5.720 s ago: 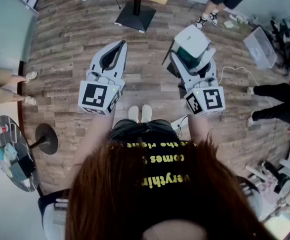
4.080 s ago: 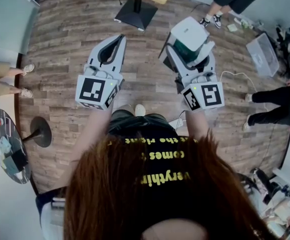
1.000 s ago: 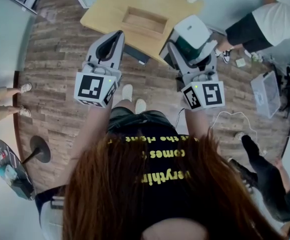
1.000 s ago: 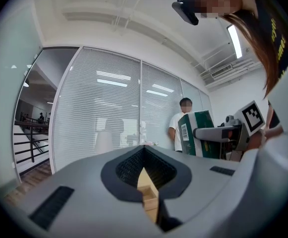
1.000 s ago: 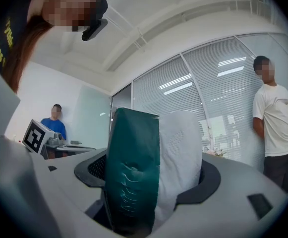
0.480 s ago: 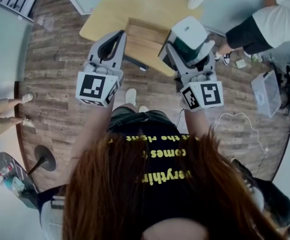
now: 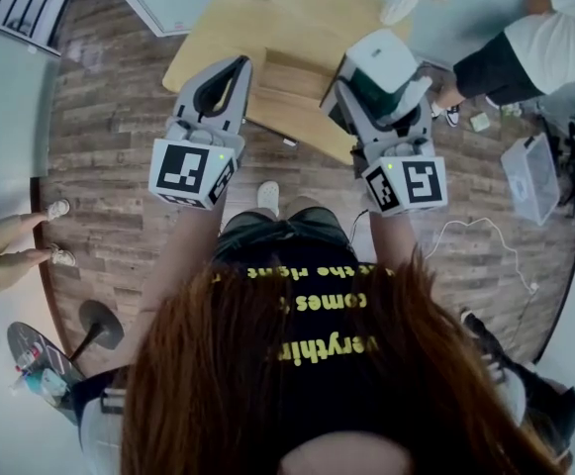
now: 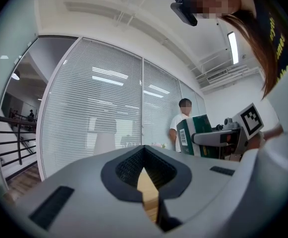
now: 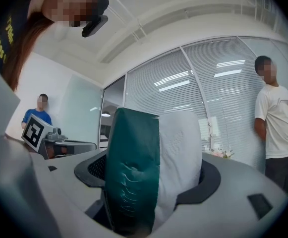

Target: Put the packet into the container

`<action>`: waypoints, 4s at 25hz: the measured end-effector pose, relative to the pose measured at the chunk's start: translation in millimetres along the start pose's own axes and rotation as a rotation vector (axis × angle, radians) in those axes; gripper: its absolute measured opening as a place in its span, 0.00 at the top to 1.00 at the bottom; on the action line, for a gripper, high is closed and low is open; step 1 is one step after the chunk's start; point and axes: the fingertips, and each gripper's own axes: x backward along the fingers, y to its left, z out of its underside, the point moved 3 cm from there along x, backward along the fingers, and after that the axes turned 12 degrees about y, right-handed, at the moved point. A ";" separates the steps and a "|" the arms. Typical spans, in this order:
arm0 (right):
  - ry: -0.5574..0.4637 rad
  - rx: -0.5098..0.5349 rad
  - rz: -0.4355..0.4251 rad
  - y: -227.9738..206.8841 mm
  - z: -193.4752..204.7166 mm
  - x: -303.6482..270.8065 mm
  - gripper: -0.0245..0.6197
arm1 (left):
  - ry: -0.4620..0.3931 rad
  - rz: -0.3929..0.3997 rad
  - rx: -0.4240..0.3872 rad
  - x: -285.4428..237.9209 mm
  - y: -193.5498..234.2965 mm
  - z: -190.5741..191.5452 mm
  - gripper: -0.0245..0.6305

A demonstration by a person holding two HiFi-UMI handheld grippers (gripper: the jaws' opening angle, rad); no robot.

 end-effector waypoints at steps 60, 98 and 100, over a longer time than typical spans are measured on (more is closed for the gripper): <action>1.022 0.688 -0.517 10.4 202.7 -170.0 0.36 | 0.001 -0.098 0.046 -20.3 33.5 2.2 0.97; 1.035 0.627 -0.527 17.4 228.1 -182.8 0.48 | 0.005 -0.107 0.040 -20.2 38.0 4.3 0.97; 0.976 0.602 -0.488 15.1 216.2 -182.0 0.87 | 0.006 -0.105 0.043 -20.8 36.9 5.1 0.97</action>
